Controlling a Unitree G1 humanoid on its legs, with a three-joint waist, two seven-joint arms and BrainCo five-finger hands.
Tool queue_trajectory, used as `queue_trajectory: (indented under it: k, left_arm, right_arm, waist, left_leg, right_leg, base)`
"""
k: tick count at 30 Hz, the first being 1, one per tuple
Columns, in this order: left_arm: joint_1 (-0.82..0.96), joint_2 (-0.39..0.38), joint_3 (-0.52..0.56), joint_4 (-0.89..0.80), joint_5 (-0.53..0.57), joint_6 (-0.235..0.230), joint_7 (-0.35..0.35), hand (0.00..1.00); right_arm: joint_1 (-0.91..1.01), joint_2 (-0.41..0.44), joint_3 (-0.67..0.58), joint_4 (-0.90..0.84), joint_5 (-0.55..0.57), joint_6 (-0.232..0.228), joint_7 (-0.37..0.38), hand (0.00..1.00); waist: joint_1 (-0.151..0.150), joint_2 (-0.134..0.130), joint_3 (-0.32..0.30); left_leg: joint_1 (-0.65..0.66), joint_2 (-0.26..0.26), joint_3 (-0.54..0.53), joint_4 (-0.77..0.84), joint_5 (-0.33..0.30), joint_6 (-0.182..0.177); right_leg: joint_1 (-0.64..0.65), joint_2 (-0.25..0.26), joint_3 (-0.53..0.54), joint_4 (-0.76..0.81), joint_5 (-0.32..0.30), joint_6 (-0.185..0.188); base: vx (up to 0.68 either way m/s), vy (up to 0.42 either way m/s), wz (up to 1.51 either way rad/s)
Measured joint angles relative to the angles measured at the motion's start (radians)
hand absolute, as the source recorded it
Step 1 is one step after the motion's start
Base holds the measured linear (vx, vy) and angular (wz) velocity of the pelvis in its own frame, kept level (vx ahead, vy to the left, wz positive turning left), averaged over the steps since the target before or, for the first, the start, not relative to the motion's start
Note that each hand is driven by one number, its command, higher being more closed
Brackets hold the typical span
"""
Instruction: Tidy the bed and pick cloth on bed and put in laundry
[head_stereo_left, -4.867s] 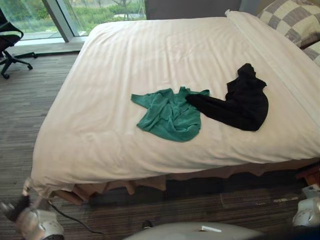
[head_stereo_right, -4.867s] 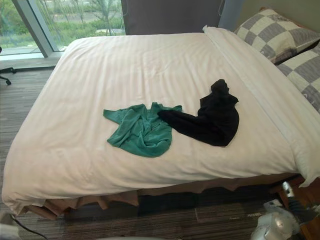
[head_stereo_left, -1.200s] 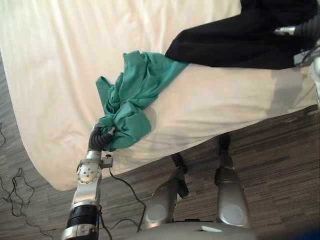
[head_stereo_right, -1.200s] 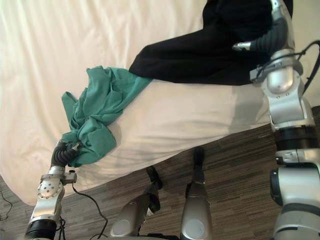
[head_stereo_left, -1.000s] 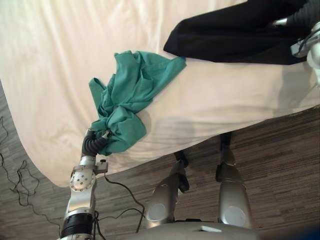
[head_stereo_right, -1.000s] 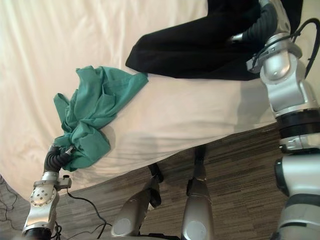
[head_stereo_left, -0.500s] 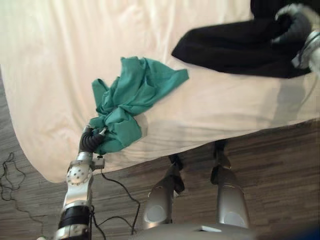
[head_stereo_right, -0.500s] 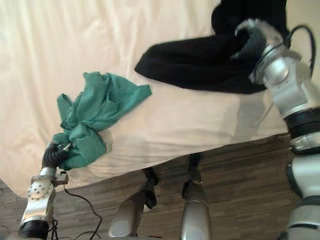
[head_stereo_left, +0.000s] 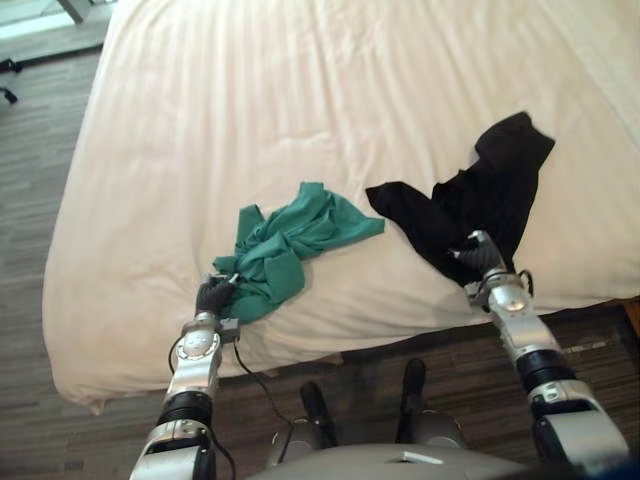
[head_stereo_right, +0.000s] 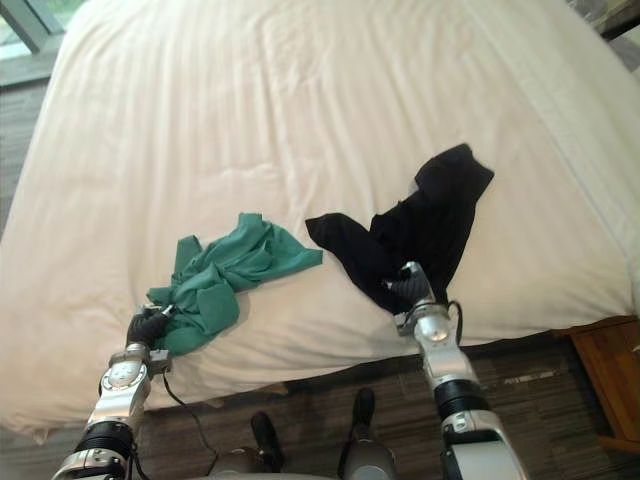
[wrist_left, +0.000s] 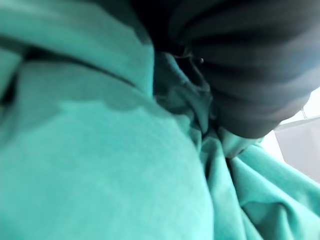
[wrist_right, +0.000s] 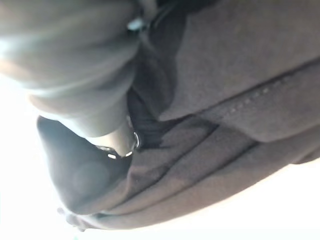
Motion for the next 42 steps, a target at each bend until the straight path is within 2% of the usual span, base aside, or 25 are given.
queue_trajectory:
  k: [4, 12, 15, 16, 18, 20, 22, 24, 25, 27, 30, 32, 34, 36, 37, 38, 39, 40, 41, 42]
  left_arm:
    - [0.0, -0.011, -0.012, 0.021, 0.017, 0.033, 0.036, 1.0]
    - [0.004, -0.02, -0.01, 0.076, 0.057, 0.05, 0.038, 1.0]
    - [0.005, -0.044, -0.004, 0.084, 0.09, 0.053, 0.039, 1.0]
    - [0.005, -0.046, -0.005, 0.083, 0.093, 0.052, 0.04, 1.0]
    - [-0.001, -0.044, -0.01, 0.078, 0.093, 0.052, 0.038, 1.0]
    - [-0.005, -0.049, -0.01, 0.064, 0.091, 0.051, 0.038, 1.0]
    - [-0.005, -0.074, -0.007, 0.058, 0.084, 0.051, 0.04, 1.0]
    - [-0.005, -0.107, -0.008, 0.048, 0.053, 0.051, 0.061, 1.0]
    - [-0.005, -0.124, -0.007, 0.038, 0.033, 0.052, 0.067, 1.0]
    - [-0.004, -0.143, -0.007, 0.025, -0.02, 0.051, 0.077, 1.0]
    - [-0.003, -0.163, -0.01, -0.03, -0.111, 0.049, 0.076, 1.0]
    - [-0.002, -0.19, -0.029, -0.111, -0.167, 0.047, 0.076, 1.0]
    - [0.011, -0.207, -0.037, -0.162, -0.204, 0.047, 0.076, 1.0]
    - [0.063, -0.222, -0.05, -0.207, -0.243, 0.057, 0.085, 1.0]
    - [0.113, -0.223, -0.056, -0.23, -0.262, 0.066, 0.1, 1.0]
    - [0.142, -0.225, -0.056, -0.242, -0.276, 0.072, 0.107, 1.0]
    - [0.169, -0.224, -0.056, -0.245, -0.285, 0.074, 0.11, 1.0]
    - [0.221, -0.222, -0.064, -0.247, -0.308, 0.08, 0.116, 1.0]
    - [0.262, -0.229, -0.084, -0.256, -0.327, 0.079, 0.116, 1.0]
    - [0.286, -0.227, -0.1, -0.276, -0.344, 0.079, 0.116, 1.0]
  right_arm:
    - [0.027, 0.05, -0.065, 0.08, 0.049, -0.006, 0.0, 1.0]
    - [0.035, 0.124, -0.26, 0.284, 0.09, 0.0, 0.003, 1.0]
    - [0.084, 0.143, -0.337, 0.303, 0.055, 0.026, 0.002, 1.0]
    - [0.104, 0.148, -0.345, 0.32, 0.053, 0.039, 0.001, 1.0]
    - [0.16, 0.155, -0.349, 0.337, 0.045, 0.067, 0.001, 1.0]
    - [0.209, 0.166, -0.346, 0.366, 0.031, 0.093, -0.004, 1.0]
    - [0.256, 0.174, -0.327, 0.4, 0.023, 0.132, -0.01, 1.0]
    - [0.294, 0.179, -0.29, 0.407, 0.021, 0.153, -0.021, 1.0]
    - [0.303, 0.184, -0.278, 0.39, 0.029, 0.153, -0.033, 1.0]
    - [0.301, 0.181, -0.216, 0.365, 0.036, 0.152, -0.045, 1.0]
    - [0.313, 0.201, -0.15, 0.313, 0.068, 0.142, -0.058, 1.0]
    - [0.346, 0.217, -0.121, 0.253, 0.069, 0.127, -0.067, 1.0]
    - [0.364, 0.228, -0.114, 0.219, 0.069, 0.124, -0.077, 1.0]
    - [0.389, 0.229, -0.111, 0.168, 0.069, 0.124, -0.08, 1.0]
    - [0.402, 0.225, -0.098, 0.139, 0.07, 0.125, -0.084, 1.0]
    - [0.425, 0.224, -0.096, 0.1, 0.076, 0.124, -0.087, 1.0]
    - [0.44, 0.226, -0.097, 0.073, 0.088, 0.124, -0.088, 1.0]
    - [0.461, 0.229, -0.099, 0.044, 0.112, 0.126, -0.09, 1.0]
    - [0.472, 0.227, -0.099, 0.039, 0.138, 0.126, -0.09, 1.0]
    - [0.48, 0.226, -0.099, 0.029, 0.16, 0.125, -0.09, 1.0]
  waist:
    - [-0.005, -0.013, -0.021]
    - [-0.005, -0.059, -0.053]
    - [-0.018, -0.06, -0.063]
    - [-0.02, -0.058, -0.062]
    - [-0.022, -0.075, -0.063]
    - [-0.018, -0.093, -0.061]
    - [-0.01, -0.081, -0.06]
    - [-0.006, -0.048, -0.045]
    - [0.0, -0.034, -0.037]
    - [0.006, -0.028, -0.029]
    - [0.019, -0.053, -0.003]
    - [0.048, -0.078, 0.028]
    - [0.054, -0.093, 0.056]
    - [0.054, -0.093, 0.074]
    - [0.054, -0.082, 0.084]
    - [0.053, -0.072, 0.096]
    - [0.056, -0.069, 0.106]
    - [0.057, -0.072, 0.11]
    - [0.063, -0.072, 0.11]
    - [0.052, -0.067, 0.108]
  left_leg:
    - [0.044, -0.003, -0.003, -0.003, -0.009, 0.003]
    - [0.136, -0.028, -0.012, -0.024, -0.021, 0.01]
    - [0.142, -0.034, -0.063, -0.026, -0.021, 0.012]
    - [0.14, -0.031, -0.087, -0.021, -0.021, 0.013]
    - [0.128, -0.025, -0.137, -0.009, -0.022, 0.012]
    - [0.115, -0.03, -0.179, -0.003, -0.022, 0.01]
    - [0.101, -0.027, -0.222, -0.01, -0.011, 0.006]
    - [0.1, -0.027, -0.256, -0.022, 0.002, 0.007]
    - [0.092, -0.027, -0.276, -0.025, 0.007, 0.008]
    - [0.092, -0.023, -0.325, -0.038, 0.019, 0.009]
    - [0.09, -0.018, -0.405, -0.036, 0.035, 0.008]
    - [0.038, -0.022, -0.477, -0.013, 0.046, 0.005]
    - [-0.009, -0.038, -0.496, 0.01, 0.077, 0.022]
    - [-0.07, -0.062, -0.405, 0.026, 0.121, 0.075]
    - [-0.108, -0.061, -0.321, 0.054, 0.118, 0.101]
    - [-0.157, -0.043, -0.226, 0.14, 0.047, 0.151]
    - [-0.194, -0.029, -0.187, 0.212, 0.031, 0.165]
    - [-0.23, -0.035, -0.167, 0.249, 0.06, 0.162]
    - [-0.225, -0.059, -0.171, 0.195, 0.11, 0.161]
    - [-0.201, -0.075, -0.164, 0.113, 0.124, 0.183]
  right_leg:
    - [0.044, 0.002, -0.002, -0.004, -0.008, 0.01]
    - [0.132, -0.009, -0.006, -0.004, -0.017, 0.019]
    - [0.159, -0.021, -0.024, 0.032, -0.046, 0.02]
    - [0.145, -0.023, 0.007, 0.096, -0.085, 0.011]
    - [0.127, -0.026, 0.111, 0.181, -0.149, 0.015]
    - [0.13, -0.035, 0.151, 0.216, -0.209, 0.023]
    - [0.131, -0.033, 0.122, 0.229, -0.236, 0.022]
    - [0.141, -0.033, 0.093, 0.239, -0.249, 0.013]
    - [0.14, -0.032, 0.08, 0.24, -0.253, 0.011]
    - [0.147, -0.028, 0.062, 0.241, -0.256, 0.004]
    - [0.197, -0.02, 0.015, 0.245, -0.278, -0.021]
    - [0.209, -0.022, -0.055, 0.263, -0.315, -0.022]
    - [0.207, -0.038, -0.125, 0.29, -0.338, -0.022]
    - [0.201, -0.061, -0.213, 0.312, -0.355, -0.027]
    - [0.195, -0.065, -0.265, 0.314, -0.357, -0.03]
    - [0.193, -0.063, -0.312, 0.326, -0.363, -0.037]
    - [0.195, -0.058, -0.336, 0.343, -0.375, -0.03]
    - [0.196, -0.065, -0.362, 0.362, -0.39, -0.027]
    - [0.202, -0.065, -0.389, 0.349, -0.398, -0.038]
    - [0.21, -0.063, -0.416, 0.323, -0.398, -0.039]
  base:
    - [0.01, 0.001, -0.01]
    - [0.0, 0.001, 0.01]
    - [0.01, 0.007, 0.39]
    - [0.01, 0.026, 0.4]
    - [0.05, 0.0, 0.68]
    - [0.05, -0.078, 0.69]
    - [0.05, -0.111, 0.49]
    - [0.06, -0.071, 0.45]
    - [0.05, -0.048, 0.36]
    - [0.06, -0.079, 0.37]
    - [0.05, -0.083, 0.78]
    - [-0.02, -0.089, 1.21]
    - [-0.05, -0.066, 1.3]
    - [-0.07, -0.016, 1.32]
    - [-0.04, 0.041, 1.18]
    - [-0.03, 0.037, 1.08]
    - [-0.05, 0.028, 1.08]
    - [-0.05, -0.006, 1.1]
    - [-0.06, 0.002, 1.16]
    - [-0.04, 0.067, 1.21]
